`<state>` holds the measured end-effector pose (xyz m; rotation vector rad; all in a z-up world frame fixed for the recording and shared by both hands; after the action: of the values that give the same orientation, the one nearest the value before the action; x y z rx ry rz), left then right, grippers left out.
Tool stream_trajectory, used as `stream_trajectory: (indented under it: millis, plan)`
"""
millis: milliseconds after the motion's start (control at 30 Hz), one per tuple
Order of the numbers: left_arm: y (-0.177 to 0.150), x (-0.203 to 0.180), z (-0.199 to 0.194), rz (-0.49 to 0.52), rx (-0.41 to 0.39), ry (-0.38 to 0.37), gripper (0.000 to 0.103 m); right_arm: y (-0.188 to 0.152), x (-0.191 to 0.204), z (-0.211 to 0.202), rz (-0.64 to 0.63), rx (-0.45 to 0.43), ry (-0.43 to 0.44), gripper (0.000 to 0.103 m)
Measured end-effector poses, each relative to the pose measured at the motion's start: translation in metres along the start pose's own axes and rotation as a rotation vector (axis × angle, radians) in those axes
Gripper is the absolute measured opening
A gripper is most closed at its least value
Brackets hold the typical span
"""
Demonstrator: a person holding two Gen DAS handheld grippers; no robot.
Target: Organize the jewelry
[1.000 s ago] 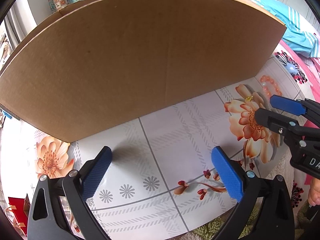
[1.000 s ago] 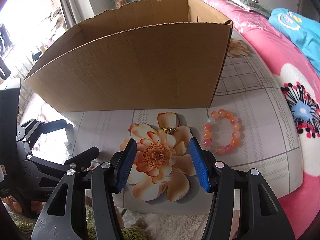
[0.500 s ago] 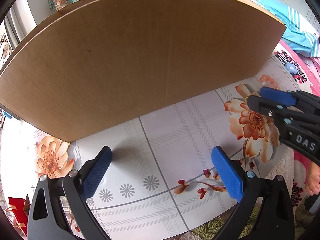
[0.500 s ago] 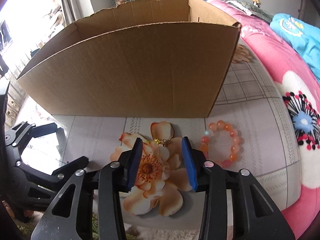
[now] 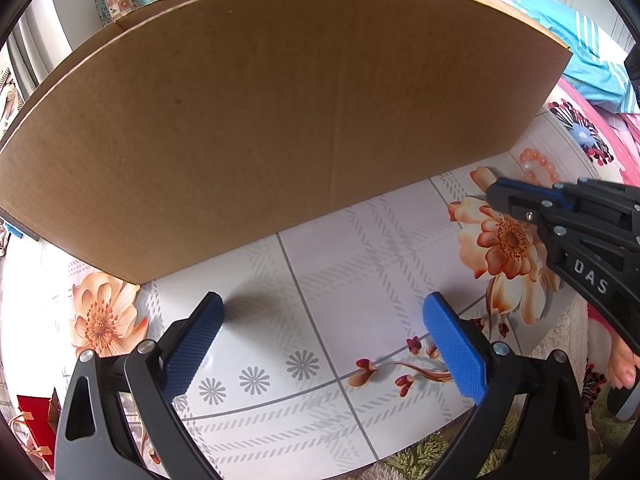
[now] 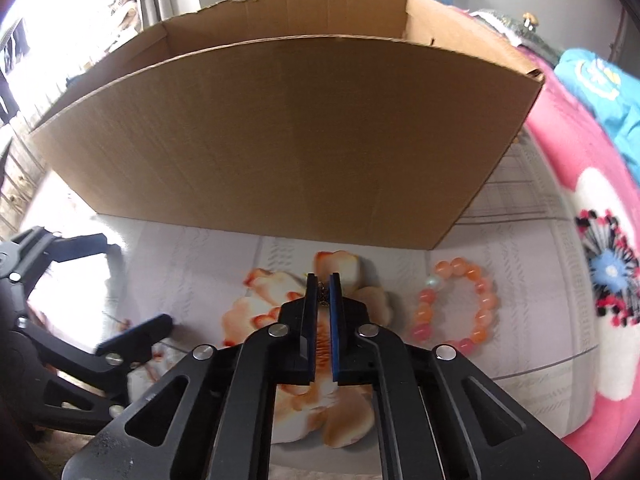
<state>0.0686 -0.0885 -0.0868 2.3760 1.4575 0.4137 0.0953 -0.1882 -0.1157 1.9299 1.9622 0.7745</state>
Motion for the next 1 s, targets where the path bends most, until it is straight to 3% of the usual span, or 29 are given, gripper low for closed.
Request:
stream_trajectory:
  millis: [233,333,367,400,633,1000]
  plan:
    - [-0.001,0.0,0.0,-0.001,-0.001,0.001,0.098,0.008,0.016,-0.016,0.141,0.016,0.312,0.002]
    - [-0.002,0.001,0.0,0.0,-0.003,0.0,0.098,0.015,0.017,-0.015,0.202,0.044,0.418,0.016]
    - [-0.002,0.001,0.0,0.0,-0.003,0.0,0.098,0.016,0.016,-0.015,0.215,0.05,0.434,0.025]
    - [-0.003,0.001,0.0,0.0,-0.004,0.001,0.098,0.017,0.014,-0.016,0.22,0.042,0.429,0.03]
    - [-0.004,0.0,-0.001,0.0,-0.006,0.001,0.098,0.003,0.002,-0.023,0.258,0.013,0.391,0.036]
    - [-0.005,0.0,-0.001,-0.001,-0.005,0.001,0.098,-0.027,-0.031,-0.035,0.199,-0.015,0.11,0.062]
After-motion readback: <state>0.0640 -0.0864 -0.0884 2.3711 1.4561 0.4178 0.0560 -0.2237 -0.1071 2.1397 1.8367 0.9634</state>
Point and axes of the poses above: each gripper's, at about its wrist camera, not at the fingertips, and z roughly the way its jaws point, x to its left, y to its top, the point moved 6 cm from there along z, roughly the way its jaws point, and after that the axes turned 7 degrees about z, right-handed, at the moved point
